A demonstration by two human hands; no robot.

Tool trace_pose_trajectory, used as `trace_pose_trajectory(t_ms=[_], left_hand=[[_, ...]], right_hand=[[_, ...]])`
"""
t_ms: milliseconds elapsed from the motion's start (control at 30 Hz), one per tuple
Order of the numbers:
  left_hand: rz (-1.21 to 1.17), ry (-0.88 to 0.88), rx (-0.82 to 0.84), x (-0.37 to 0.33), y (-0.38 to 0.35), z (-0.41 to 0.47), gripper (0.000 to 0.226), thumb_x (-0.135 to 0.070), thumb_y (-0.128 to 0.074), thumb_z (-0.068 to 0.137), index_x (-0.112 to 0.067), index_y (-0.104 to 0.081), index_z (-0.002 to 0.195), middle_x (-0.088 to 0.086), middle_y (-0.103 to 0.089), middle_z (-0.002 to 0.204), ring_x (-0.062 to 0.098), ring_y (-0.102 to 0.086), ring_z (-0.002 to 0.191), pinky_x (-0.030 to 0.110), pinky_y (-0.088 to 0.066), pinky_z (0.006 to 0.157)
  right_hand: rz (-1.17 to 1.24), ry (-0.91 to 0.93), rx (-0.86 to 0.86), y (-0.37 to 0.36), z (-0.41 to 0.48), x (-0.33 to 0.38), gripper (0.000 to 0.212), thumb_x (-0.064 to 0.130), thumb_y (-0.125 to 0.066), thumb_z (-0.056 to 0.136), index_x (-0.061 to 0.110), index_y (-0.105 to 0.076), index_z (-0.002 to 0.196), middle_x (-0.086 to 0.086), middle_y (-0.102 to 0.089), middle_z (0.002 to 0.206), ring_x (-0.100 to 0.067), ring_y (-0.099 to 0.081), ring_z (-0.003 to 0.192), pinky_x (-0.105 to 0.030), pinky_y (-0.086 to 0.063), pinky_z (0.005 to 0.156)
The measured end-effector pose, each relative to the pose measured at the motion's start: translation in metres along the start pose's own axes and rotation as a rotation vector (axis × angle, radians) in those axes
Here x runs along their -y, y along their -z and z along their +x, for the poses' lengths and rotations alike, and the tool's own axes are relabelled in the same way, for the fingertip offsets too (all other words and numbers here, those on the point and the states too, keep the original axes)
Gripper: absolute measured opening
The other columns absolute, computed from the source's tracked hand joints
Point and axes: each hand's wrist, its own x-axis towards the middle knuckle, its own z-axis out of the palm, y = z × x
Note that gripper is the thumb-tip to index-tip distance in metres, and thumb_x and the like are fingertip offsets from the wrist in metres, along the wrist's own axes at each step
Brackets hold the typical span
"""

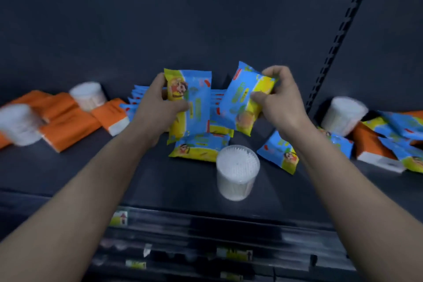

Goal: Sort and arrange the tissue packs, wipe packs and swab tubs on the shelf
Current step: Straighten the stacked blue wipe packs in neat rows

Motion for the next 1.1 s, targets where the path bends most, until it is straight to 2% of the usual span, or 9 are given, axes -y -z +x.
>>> trace_pose_trajectory(t_ms=[167,300,433,500,600,700,867,967,1100], left_hand=[[-0.091,0.08,-0.15,0.019,0.024,-0.013,0.03,0.008,-0.063,0.077,-0.021,-0.061,0.085,0.004,-0.067,0.085,0.018,-0.067,0.074,0.039,-0.057,0.074],[-0.11,0.15,-0.254,0.034,0.041,-0.02,0.029,0.011,-0.065,0.073,-0.011,-0.061,0.092,0.01,-0.068,0.093,0.028,-0.066,0.085,0.043,-0.054,0.081],[-0.152,0.163,-0.295,0.046,0.057,-0.025,0.044,0.017,-0.066,0.067,-0.015,-0.055,0.095,0.008,-0.065,0.09,0.026,-0.063,0.08,0.041,-0.054,0.072],[-0.175,0.168,-0.306,0.049,0.062,-0.023,0.051,0.017,-0.069,0.065,-0.022,-0.056,0.096,0.004,-0.065,0.087,0.021,-0.063,0.076,0.036,-0.056,0.068],[-0.213,0.217,-0.278,0.056,0.067,-0.015,0.058,0.012,-0.071,0.065,-0.008,-0.057,0.118,0.009,-0.069,0.094,0.021,-0.067,0.074,0.035,-0.058,0.064],[-0.208,0.252,-0.213,0.061,0.073,-0.005,0.049,0.006,-0.072,0.068,-0.01,-0.058,0.113,0.014,-0.068,0.1,0.028,-0.068,0.082,0.042,-0.058,0.07],[-0.172,0.226,-0.065,0.067,0.093,0.019,0.023,0.004,-0.07,0.072,-0.015,-0.061,0.081,0.002,-0.069,0.074,0.012,-0.065,0.06,0.028,-0.057,0.059],[-0.144,0.211,0.009,0.075,0.106,0.036,0.027,0.012,-0.067,0.071,-0.013,-0.059,0.077,0.001,-0.066,0.067,0.005,-0.059,0.047,0.017,-0.051,0.047],[-0.071,0.193,0.129,0.091,0.12,0.05,0.037,0.015,-0.067,0.069,-0.016,-0.057,0.088,0.005,-0.064,0.085,0.014,-0.062,0.066,0.018,-0.054,0.052]], right_hand=[[0.009,-0.043,0.065,-0.021,0.007,-0.004,0.041,-0.001,-0.061,0.068,0.032,-0.039,0.078,0.005,-0.047,0.076,-0.02,-0.051,0.068,-0.049,-0.053,0.064],[0.034,-0.1,0.189,-0.034,0.009,-0.004,0.049,-0.005,-0.058,0.066,0.03,-0.05,0.099,-0.003,-0.049,0.071,-0.019,-0.049,0.062,-0.037,-0.046,0.055],[0.103,-0.203,0.291,-0.046,0.016,-0.007,0.023,-0.008,-0.064,0.068,0.014,-0.062,0.074,-0.013,-0.057,0.072,-0.026,-0.057,0.07,-0.043,-0.048,0.064],[0.074,-0.247,0.299,-0.052,0.017,-0.008,0.021,-0.003,-0.069,0.07,0.007,-0.066,0.088,-0.015,-0.064,0.078,-0.028,-0.063,0.075,-0.048,-0.055,0.072],[0.017,-0.307,0.279,-0.06,0.016,-0.008,0.043,0.003,-0.075,0.061,0.0,-0.065,0.103,-0.022,-0.07,0.092,-0.035,-0.069,0.085,-0.05,-0.056,0.081],[-0.14,-0.293,0.264,-0.068,0.011,-0.003,0.026,0.001,-0.072,0.063,0.008,-0.057,0.083,-0.015,-0.058,0.075,-0.024,-0.054,0.068,-0.036,-0.047,0.063],[-0.329,-0.318,0.269,-0.081,0.006,0.009,0.031,-0.009,-0.058,0.077,0.011,-0.054,0.1,-0.011,-0.048,0.067,-0.018,-0.049,0.043,-0.017,-0.04,0.034],[-0.424,-0.35,0.289,-0.089,0.004,0.013,0.049,-0.01,-0.051,0.081,0.021,-0.049,0.119,-0.007,-0.05,0.075,-0.024,-0.057,0.056,-0.03,-0.054,0.05],[-0.515,-0.349,0.263,-0.099,-0.001,0.014,0.07,-0.01,-0.037,0.081,0.038,-0.044,0.131,-0.005,-0.053,0.084,-0.023,-0.052,0.056,-0.034,-0.052,0.054]])
